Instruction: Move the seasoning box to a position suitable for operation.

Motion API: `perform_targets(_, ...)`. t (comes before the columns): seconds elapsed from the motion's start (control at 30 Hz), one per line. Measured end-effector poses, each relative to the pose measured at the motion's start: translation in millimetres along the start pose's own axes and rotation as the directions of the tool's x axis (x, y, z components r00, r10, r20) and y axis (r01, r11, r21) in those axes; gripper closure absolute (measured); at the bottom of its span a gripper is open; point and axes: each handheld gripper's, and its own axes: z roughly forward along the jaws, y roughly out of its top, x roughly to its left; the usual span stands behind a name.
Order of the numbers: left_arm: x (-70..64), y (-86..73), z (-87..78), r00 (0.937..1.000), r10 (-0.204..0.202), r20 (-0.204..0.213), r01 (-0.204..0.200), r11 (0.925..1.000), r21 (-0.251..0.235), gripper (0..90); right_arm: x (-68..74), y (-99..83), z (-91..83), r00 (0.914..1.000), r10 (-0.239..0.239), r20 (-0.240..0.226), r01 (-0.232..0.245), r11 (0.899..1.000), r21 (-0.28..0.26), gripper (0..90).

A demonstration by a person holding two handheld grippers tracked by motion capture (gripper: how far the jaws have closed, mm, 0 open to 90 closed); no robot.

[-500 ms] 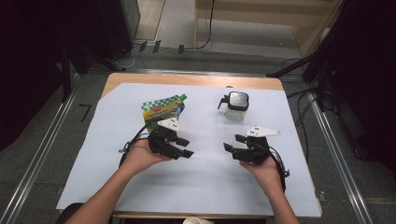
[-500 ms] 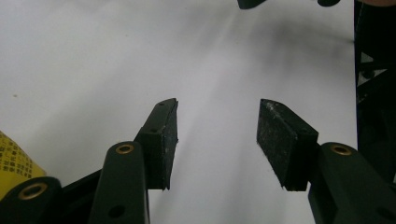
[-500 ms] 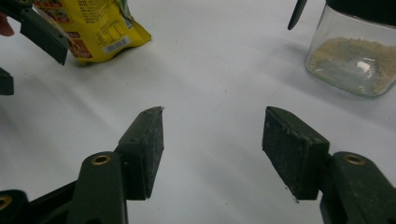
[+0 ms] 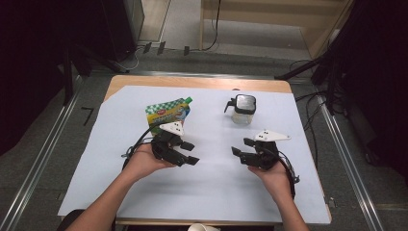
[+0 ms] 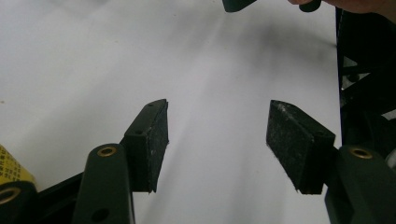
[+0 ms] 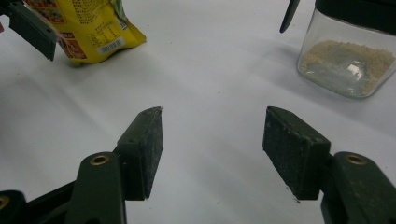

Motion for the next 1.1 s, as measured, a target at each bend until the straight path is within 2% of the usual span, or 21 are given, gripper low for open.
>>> perform_targets(0.23, -1.4, 1.5, 1.3, 0.9997, -0.012, 0.019, 0.013, 0.9998, -0.017, 31.5, 0.3, 0.0, -1.7, 0.9999, -0.002, 0.013, 0.002, 1.000, 0.006, 39.0)
perform_targets(0.3, -2.1, 1.7, 2.2, 0.9999, -0.014, 0.007, 0.014, 0.9998, -0.016, 30.9, 0.3, 0.1, -1.7, 0.9998, -0.003, 0.017, 0.003, 1.000, 0.009, 39.1)
perform_targets(0.6, -2.1, 1.0, 0.3, 0.9999, 0.004, 0.010, -0.004, 1.0000, -0.006, 42.0, 0.2, 0.4, -2.8, 0.9998, -0.009, 0.020, 0.008, 1.000, 0.013, 37.6)
perform_targets(0.77, -2.3, 0.3, 1.2, 1.0000, 0.003, 0.008, -0.004, 0.9999, 0.010, 42.9, 1.0, 1.0, -2.6, 0.9998, -0.011, 0.018, 0.011, 1.000, 0.016, 35.6)
perform_targets(1.1, -3.4, 0.9, -0.4, 0.9998, 0.006, 0.019, -0.006, 1.0000, 0.000, 43.8, 0.3, 4.7, -2.7, 0.9994, -0.011, 0.034, 0.010, 1.000, 0.020, 33.2)
